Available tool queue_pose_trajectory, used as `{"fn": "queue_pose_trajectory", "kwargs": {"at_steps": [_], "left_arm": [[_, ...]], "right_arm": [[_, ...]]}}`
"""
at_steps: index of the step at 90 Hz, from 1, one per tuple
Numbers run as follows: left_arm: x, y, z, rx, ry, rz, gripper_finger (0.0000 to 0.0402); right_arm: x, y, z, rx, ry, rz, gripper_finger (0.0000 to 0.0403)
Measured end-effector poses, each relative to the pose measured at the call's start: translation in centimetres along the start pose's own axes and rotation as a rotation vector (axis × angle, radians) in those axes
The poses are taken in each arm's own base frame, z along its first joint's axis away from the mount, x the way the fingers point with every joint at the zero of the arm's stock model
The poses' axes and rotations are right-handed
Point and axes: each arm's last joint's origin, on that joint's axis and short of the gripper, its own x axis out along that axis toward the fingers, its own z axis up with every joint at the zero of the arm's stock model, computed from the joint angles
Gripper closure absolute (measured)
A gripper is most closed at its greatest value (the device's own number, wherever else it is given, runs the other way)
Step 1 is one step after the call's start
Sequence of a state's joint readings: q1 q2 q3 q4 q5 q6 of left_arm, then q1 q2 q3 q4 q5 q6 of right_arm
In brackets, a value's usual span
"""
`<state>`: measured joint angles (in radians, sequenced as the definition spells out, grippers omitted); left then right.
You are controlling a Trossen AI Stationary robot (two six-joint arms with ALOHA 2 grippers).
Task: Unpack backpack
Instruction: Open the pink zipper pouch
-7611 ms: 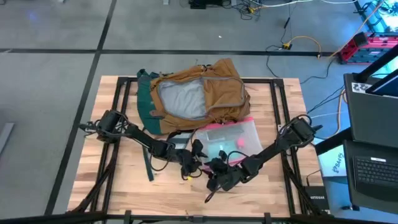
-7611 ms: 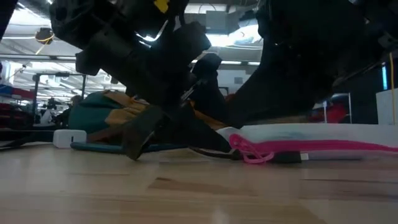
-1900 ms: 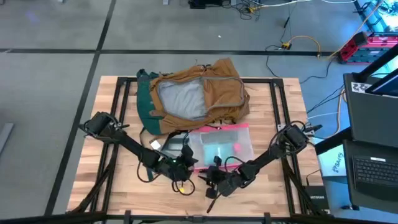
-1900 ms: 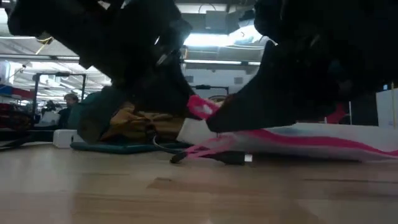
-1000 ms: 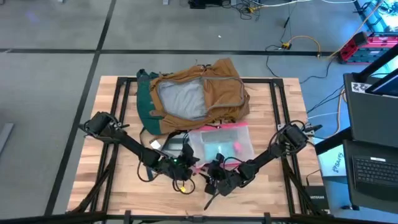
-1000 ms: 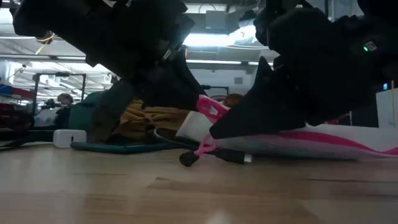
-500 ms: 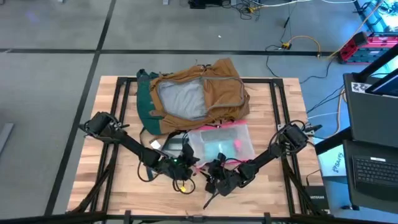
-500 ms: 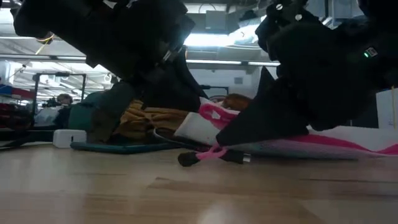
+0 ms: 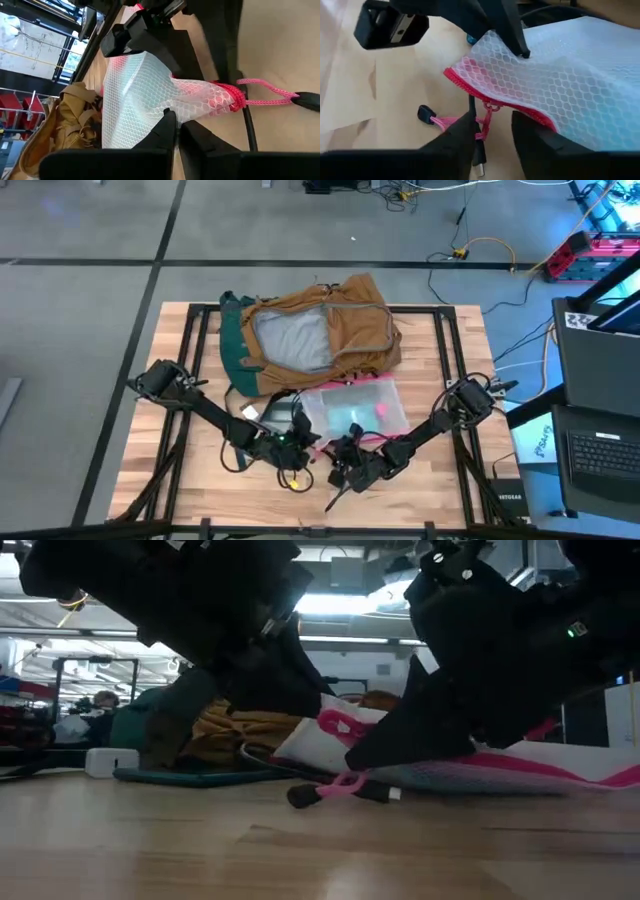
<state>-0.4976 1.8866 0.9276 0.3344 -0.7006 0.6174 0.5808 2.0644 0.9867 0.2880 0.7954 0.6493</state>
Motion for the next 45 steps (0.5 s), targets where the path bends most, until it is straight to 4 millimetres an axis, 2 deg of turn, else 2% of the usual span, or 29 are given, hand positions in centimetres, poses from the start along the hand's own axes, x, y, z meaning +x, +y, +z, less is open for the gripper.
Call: {"fn": "queue_pose_trajectory", "kwargs": {"at_steps": [15,35,45], "left_arm": [[-0.02,-0.01,0.02,0.0,-0.003,-0.003,0.0402],[-0.02,-0.01,0.02,0.0,-0.003,-0.003,0.0402],[-0.02,-0.01,0.02,-0.001,-0.003,-0.003,0.0402]], "right_arm": [[0.02,0.09,-0.01,-0.005,0.017,0.028,0.0393],[0.01,0.22,0.09,-0.008,0.015,0.047,0.0377],[-0.01,0.23,0.09,-0.015,0.013,0.047,0.0393]]}}
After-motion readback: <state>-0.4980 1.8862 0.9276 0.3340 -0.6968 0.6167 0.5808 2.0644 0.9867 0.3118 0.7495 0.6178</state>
